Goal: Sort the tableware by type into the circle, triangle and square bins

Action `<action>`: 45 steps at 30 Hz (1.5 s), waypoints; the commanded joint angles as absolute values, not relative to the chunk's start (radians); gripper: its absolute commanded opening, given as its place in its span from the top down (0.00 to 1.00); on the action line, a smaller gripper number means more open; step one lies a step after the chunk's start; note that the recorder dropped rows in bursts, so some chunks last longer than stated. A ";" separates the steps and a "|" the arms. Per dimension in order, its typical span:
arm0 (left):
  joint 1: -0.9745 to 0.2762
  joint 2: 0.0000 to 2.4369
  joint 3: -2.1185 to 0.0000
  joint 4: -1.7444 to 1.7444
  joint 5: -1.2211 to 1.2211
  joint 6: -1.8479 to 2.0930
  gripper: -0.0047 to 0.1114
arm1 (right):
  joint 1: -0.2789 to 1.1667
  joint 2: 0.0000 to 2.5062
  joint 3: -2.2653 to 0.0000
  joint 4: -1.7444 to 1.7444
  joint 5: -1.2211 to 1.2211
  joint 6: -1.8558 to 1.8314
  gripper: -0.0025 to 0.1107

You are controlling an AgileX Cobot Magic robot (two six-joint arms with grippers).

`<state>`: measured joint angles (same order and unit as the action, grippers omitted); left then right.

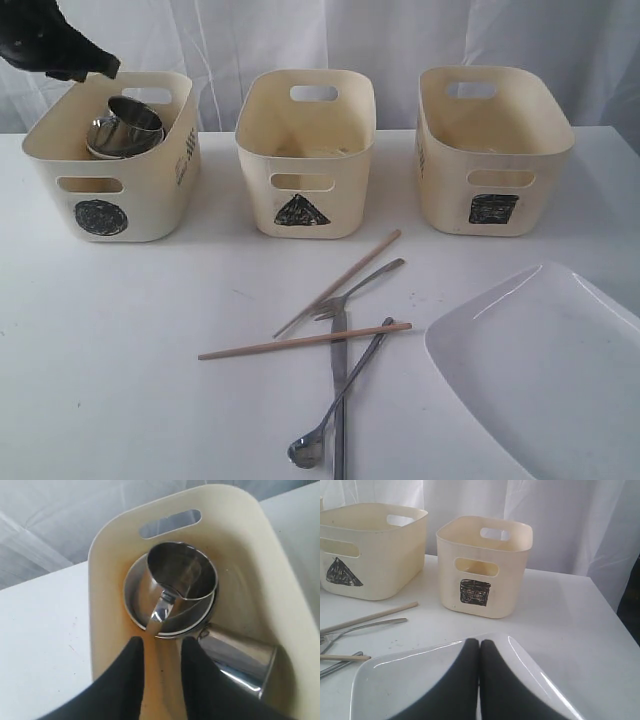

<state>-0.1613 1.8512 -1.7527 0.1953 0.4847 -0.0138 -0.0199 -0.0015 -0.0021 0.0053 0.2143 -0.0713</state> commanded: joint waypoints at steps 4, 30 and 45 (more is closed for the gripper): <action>-0.160 1.685 -1.726 0.063 0.578 0.082 0.71 | -0.020 0.000 0.000 0.008 0.209 -0.072 0.98; -0.162 0.696 -0.813 0.008 0.377 0.067 0.71 | -0.020 0.000 0.000 0.008 0.209 -0.072 0.98; -0.162 0.147 -0.407 -0.155 0.581 0.044 0.71 | -0.020 0.000 0.000 0.008 0.209 -0.072 0.98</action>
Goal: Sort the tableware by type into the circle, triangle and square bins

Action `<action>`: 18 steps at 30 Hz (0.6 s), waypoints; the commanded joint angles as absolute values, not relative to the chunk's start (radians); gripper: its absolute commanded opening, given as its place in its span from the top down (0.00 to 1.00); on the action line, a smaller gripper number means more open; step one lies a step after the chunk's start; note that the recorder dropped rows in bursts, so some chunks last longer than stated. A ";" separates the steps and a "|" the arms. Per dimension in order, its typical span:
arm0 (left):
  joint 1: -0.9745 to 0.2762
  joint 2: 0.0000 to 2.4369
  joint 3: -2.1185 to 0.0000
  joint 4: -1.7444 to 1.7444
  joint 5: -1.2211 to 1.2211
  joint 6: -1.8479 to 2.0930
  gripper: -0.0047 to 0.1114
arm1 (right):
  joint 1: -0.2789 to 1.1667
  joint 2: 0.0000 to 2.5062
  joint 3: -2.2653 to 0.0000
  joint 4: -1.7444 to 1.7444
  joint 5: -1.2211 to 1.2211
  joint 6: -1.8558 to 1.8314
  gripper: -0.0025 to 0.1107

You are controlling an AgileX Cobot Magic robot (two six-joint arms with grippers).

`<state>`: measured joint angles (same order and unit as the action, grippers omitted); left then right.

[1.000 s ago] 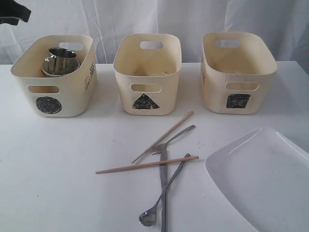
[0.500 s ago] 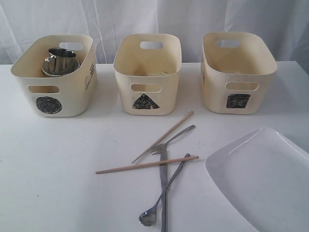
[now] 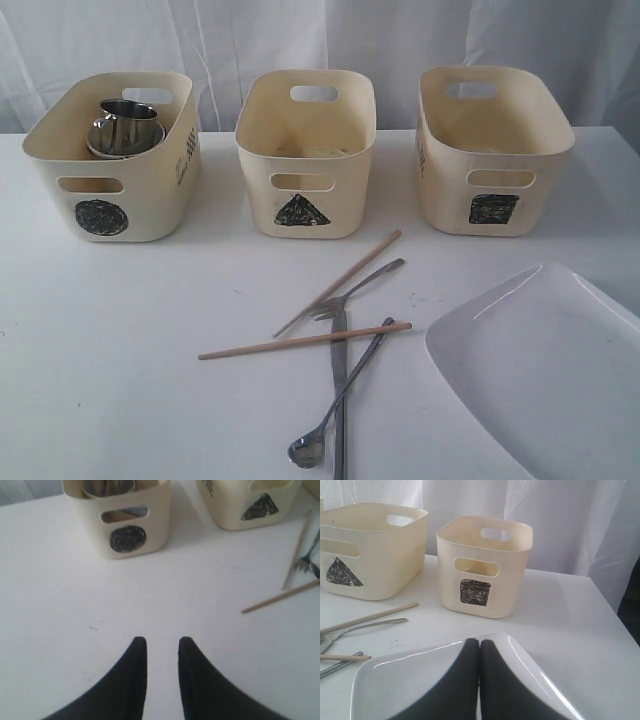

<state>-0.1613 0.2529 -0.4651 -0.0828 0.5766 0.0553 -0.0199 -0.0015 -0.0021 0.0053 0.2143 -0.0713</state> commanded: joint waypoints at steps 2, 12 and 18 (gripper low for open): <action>-0.162 0.102 -0.409 -0.155 0.559 0.044 0.71 | -0.020 0.000 0.000 0.008 0.209 -0.072 0.98; -0.162 0.057 -0.409 -0.155 0.543 0.048 0.71 | -0.020 0.000 0.000 0.008 0.209 -0.072 0.98; -0.162 0.057 -0.409 -0.118 0.536 0.092 0.71 | -0.020 0.000 0.000 0.008 0.209 -0.072 0.98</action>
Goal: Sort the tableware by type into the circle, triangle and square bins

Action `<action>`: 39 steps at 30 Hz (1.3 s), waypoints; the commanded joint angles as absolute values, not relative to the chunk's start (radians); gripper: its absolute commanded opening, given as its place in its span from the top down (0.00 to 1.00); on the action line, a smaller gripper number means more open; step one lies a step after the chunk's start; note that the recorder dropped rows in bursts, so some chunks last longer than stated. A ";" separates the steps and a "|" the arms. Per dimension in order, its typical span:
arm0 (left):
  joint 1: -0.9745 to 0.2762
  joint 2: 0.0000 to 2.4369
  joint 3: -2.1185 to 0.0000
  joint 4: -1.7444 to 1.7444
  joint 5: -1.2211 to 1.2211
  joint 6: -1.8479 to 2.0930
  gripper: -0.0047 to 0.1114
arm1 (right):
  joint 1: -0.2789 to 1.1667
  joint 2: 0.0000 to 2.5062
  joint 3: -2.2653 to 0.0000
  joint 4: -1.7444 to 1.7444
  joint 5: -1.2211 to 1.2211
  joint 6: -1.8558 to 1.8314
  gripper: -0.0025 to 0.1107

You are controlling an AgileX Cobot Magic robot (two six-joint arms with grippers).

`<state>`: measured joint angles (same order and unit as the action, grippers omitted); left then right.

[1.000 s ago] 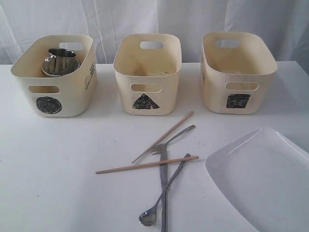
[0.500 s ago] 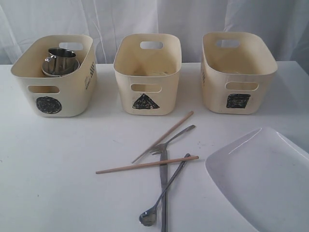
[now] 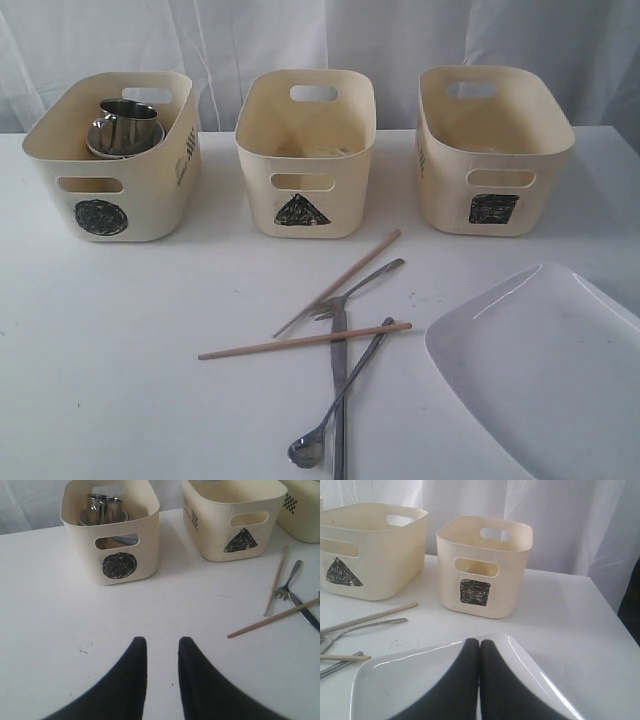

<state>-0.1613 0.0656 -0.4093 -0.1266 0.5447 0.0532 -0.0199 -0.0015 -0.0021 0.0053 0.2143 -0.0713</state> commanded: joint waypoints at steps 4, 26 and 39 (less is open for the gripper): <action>-0.162 0.057 -0.409 -0.118 0.536 0.246 0.71 | -0.020 0.000 0.000 0.008 0.209 -0.072 0.98; -0.162 0.025 -0.043 -0.087 -0.039 0.088 0.71 | -0.020 0.000 0.000 0.008 0.209 -0.072 0.98; -0.162 0.023 0.000 0.017 -0.101 0.000 0.71 | -0.020 0.000 0.000 0.008 0.209 -0.072 0.98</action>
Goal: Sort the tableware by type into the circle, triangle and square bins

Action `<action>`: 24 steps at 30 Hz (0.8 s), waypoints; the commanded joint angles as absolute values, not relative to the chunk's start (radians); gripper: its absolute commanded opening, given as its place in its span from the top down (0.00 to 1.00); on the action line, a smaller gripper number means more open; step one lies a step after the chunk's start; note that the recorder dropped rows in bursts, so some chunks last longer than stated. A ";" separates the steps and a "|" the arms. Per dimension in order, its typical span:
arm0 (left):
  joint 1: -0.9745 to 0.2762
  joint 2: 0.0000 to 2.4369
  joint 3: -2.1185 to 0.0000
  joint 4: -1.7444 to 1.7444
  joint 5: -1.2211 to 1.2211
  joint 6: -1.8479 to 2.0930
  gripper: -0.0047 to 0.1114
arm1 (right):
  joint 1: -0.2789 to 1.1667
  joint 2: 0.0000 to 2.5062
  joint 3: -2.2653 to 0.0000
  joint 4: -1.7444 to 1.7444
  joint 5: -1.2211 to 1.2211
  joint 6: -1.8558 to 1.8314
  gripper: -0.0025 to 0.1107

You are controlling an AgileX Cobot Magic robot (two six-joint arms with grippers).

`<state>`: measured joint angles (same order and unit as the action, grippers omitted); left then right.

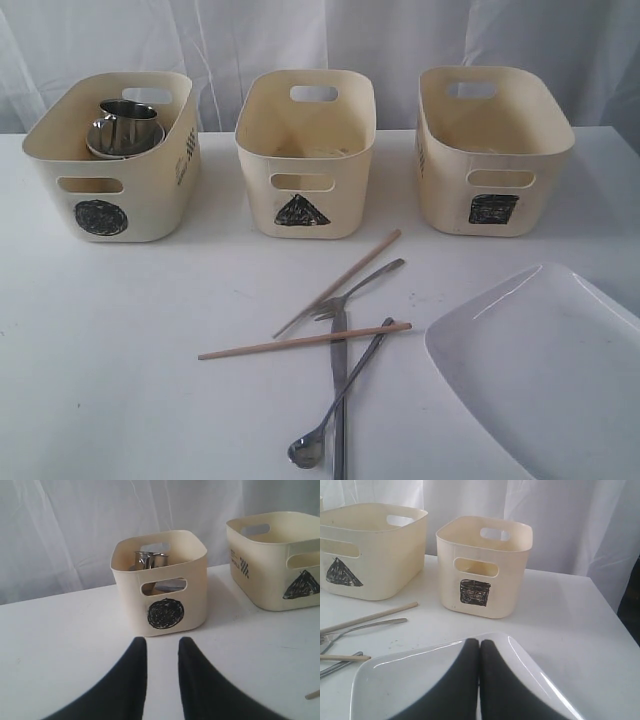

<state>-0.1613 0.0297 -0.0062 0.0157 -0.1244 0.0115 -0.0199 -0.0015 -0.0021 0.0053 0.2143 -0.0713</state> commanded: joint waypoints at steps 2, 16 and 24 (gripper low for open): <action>-0.162 0.023 0.000 0.017 -0.081 0.000 0.71 | -0.020 0.000 0.000 0.008 0.209 -0.072 0.98; -0.162 0.023 0.000 0.017 0.020 0.000 0.71 | -0.020 0.000 0.000 0.008 0.209 -0.072 0.98; -0.162 0.023 0.000 0.017 0.020 0.000 0.71 | -0.020 0.000 0.000 0.008 0.209 -0.072 0.98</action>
